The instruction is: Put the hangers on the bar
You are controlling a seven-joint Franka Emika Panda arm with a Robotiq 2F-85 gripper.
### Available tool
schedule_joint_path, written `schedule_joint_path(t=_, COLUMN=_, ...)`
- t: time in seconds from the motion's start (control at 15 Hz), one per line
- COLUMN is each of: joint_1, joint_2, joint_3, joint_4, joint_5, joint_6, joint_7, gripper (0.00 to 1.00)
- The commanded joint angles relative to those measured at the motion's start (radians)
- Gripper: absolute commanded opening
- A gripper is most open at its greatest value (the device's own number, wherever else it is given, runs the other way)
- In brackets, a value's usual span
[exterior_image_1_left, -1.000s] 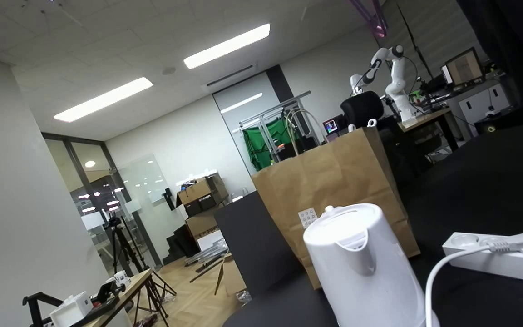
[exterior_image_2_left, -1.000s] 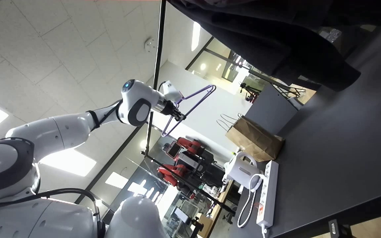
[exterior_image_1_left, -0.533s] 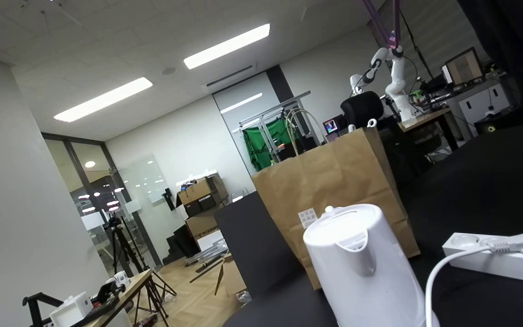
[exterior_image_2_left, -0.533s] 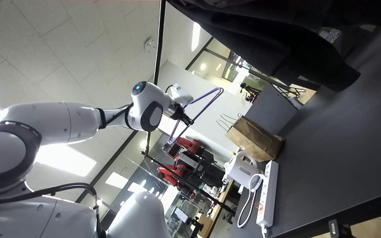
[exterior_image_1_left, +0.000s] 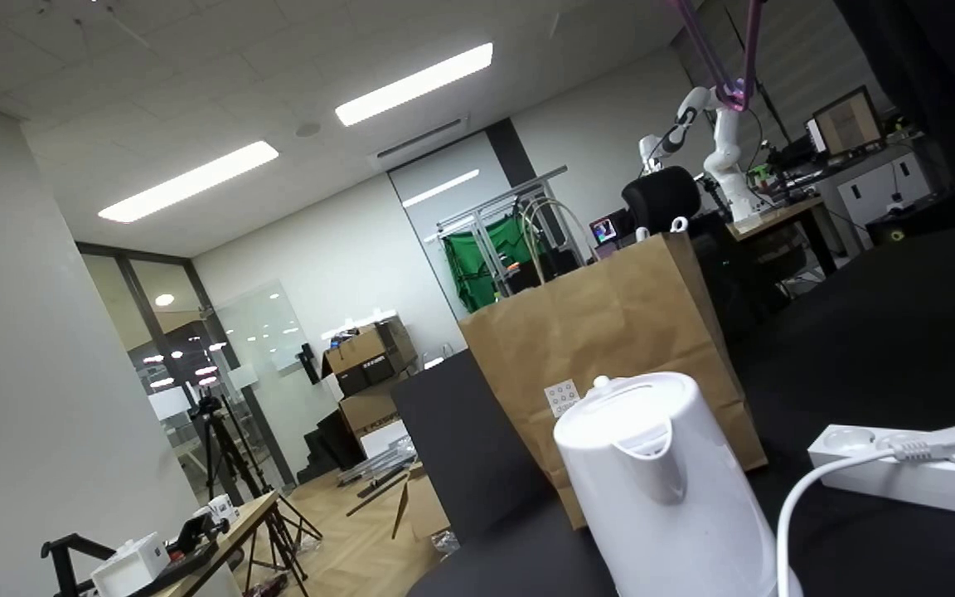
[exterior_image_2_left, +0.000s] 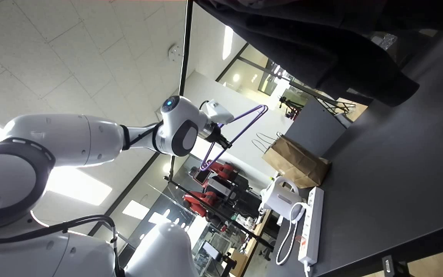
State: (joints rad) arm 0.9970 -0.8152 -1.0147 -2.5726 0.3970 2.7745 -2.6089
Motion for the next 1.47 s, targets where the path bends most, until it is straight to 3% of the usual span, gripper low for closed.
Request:
schedule_joint_path(t=0.0, joint_1=0.005, joint_2=-0.009, joint_3=-0.007, joint_4=-0.001, joint_5=-0.026, joint_6=0.001, joint_7=0.019, gripper=0.08)
schedule_joint_path(t=0.8, joint_1=0.005, joint_2=-0.009, joint_3=-0.006, joint_4=-0.001, joint_5=-0.026, joint_6=0.001, joint_7=0.019, gripper=0.08)
schedule_joint_path(t=0.87, joint_1=0.005, joint_2=-0.009, joint_3=-0.006, joint_4=-0.001, joint_5=-0.026, joint_6=0.001, joint_7=0.019, gripper=0.02)
schedule_joint_path(t=1.4, joint_1=0.031, joint_2=-0.027, joint_3=0.046, joint_4=0.007, joint_5=-0.083, joint_6=0.021, joint_7=0.002, gripper=0.02)
